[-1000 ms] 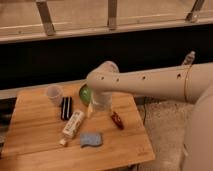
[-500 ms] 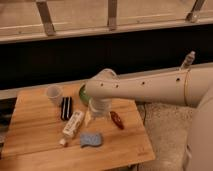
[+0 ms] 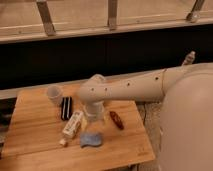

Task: Place the white sponge in the ceramic bowl

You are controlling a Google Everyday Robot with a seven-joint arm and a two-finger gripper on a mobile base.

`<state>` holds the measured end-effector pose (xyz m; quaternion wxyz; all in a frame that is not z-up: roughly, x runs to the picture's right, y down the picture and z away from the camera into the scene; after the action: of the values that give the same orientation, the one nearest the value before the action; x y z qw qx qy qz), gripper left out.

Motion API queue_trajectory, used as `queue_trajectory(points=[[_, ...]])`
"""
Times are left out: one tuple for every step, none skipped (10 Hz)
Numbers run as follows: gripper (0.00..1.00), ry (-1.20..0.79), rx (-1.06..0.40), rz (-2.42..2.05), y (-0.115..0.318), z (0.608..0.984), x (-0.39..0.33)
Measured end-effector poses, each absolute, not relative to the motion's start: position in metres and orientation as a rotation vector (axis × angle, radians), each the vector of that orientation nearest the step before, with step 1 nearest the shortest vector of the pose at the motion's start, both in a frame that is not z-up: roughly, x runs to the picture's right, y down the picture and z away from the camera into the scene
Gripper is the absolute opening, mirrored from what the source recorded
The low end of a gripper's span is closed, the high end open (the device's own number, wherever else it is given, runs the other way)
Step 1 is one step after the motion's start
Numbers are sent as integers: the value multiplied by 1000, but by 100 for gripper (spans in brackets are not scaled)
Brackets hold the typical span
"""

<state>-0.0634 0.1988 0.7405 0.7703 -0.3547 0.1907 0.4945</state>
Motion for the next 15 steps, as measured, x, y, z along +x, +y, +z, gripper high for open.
queue_trajectory(points=[[65, 426, -782, 1065, 209, 750, -65], [65, 444, -801, 1070, 219, 760, -63], [65, 458, -813, 1076, 226, 765, -57], [65, 469, -832, 1080, 234, 771, -54], [65, 478, -847, 1078, 241, 775, -54], [65, 486, -862, 1076, 248, 777, -54], [65, 496, -878, 1081, 254, 781, -51], [65, 504, -898, 1086, 262, 785, -49], [65, 506, -907, 1084, 266, 787, -50], [62, 504, -915, 1077, 268, 788, -54], [54, 499, -917, 1073, 268, 787, -55], [43, 488, -918, 1068, 268, 785, -57], [34, 475, -915, 1065, 267, 782, -59], [22, 459, -908, 1062, 265, 779, -60], [13, 451, -903, 1056, 264, 777, -61]])
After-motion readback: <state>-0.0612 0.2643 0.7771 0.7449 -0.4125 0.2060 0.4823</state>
